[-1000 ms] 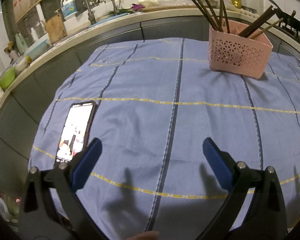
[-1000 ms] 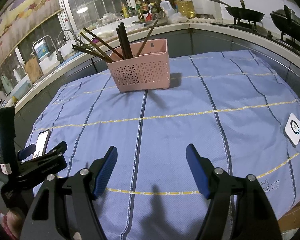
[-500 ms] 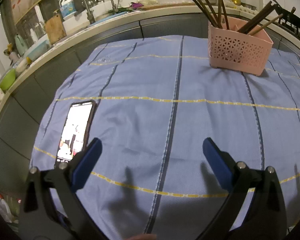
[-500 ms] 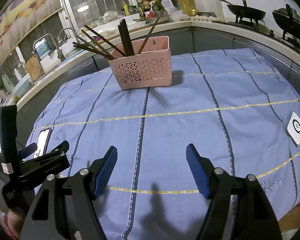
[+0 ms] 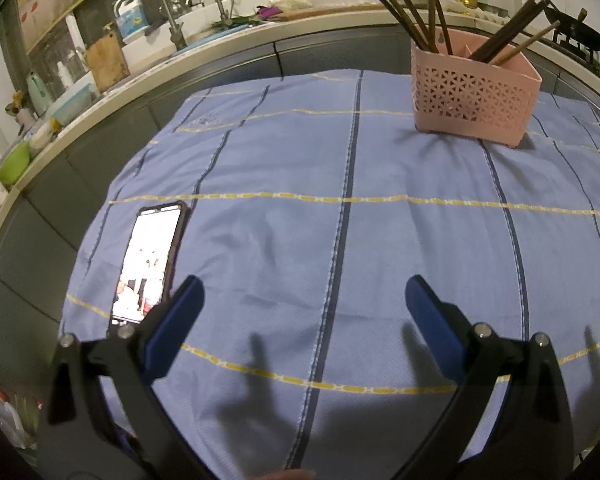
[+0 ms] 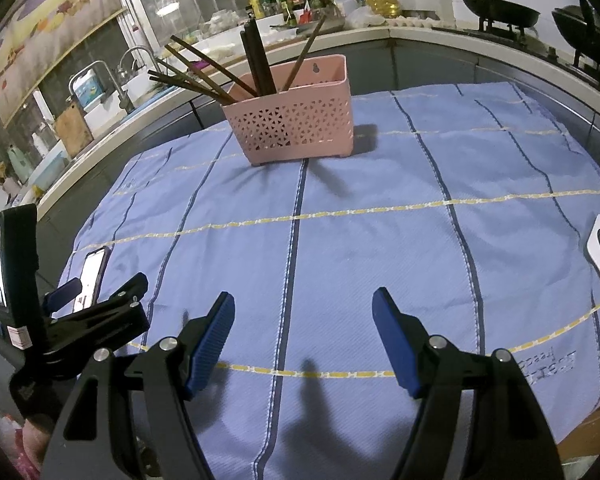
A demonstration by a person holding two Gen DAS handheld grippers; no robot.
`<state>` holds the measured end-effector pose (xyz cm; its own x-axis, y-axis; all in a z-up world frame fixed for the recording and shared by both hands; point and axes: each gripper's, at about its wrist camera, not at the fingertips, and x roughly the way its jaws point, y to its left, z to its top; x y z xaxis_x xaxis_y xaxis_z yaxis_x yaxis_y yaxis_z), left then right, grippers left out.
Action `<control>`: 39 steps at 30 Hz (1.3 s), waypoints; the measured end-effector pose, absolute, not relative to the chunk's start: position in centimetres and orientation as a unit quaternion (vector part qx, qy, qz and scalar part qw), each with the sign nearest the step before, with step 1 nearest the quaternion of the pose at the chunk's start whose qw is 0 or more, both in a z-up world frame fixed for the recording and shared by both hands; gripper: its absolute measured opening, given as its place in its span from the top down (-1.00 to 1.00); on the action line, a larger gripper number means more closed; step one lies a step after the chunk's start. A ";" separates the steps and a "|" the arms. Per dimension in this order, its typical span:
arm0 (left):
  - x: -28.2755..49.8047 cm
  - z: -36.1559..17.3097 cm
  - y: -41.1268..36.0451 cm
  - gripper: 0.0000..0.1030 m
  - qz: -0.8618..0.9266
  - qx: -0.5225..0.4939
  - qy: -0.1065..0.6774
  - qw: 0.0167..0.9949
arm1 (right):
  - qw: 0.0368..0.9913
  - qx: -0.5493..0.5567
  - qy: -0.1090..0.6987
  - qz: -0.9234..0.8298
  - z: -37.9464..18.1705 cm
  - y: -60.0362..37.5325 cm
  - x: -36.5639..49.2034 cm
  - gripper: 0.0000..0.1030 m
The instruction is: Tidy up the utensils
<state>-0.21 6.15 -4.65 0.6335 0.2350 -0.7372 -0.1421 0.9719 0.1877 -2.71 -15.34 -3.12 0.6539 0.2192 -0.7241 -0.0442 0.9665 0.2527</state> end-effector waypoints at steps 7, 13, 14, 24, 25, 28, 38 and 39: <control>-0.2 -4.8 6.1 -0.88 0.104 0.057 0.416 0.902 | 0.900 0.108 0.416 0.079 -3.3 -15.1 -2.7 -0.38; -0.3 -4.9 6.1 -0.88 0.103 0.059 0.416 0.902 | 0.898 0.108 0.418 0.081 -3.4 -15.2 -2.6 -0.38; -0.3 -4.9 6.1 -0.88 0.103 0.059 0.416 0.902 | 0.898 0.108 0.419 0.081 -3.4 -15.1 -2.6 -0.38; -0.2 -4.9 6.3 -0.88 0.103 0.062 0.414 0.902 | 0.896 0.109 0.423 0.085 -3.6 -14.9 -2.6 -0.38; -0.2 -4.9 6.2 -0.88 0.104 0.062 0.414 0.902 | 0.895 0.109 0.423 0.085 -3.7 -14.9 -2.6 -0.38; -0.2 -4.9 6.2 -0.88 0.104 0.062 0.414 0.902 | 0.895 0.109 0.424 0.085 -3.7 -14.9 -2.6 -0.38; -0.2 -5.0 6.1 -0.88 0.101 0.065 0.415 0.902 | 0.890 0.113 0.431 0.091 -4.0 -14.6 -2.7 -0.38; -0.2 -5.0 6.1 -0.88 0.100 0.066 0.415 0.902 | 0.890 0.114 0.432 0.092 -4.1 -14.6 -2.7 -0.38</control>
<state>-0.24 6.11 -5.04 0.6358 0.2363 -0.7348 -0.1262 0.9710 0.2032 -2.67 -14.65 -4.06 0.6093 0.2621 -0.7483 -0.0651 0.9571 0.2822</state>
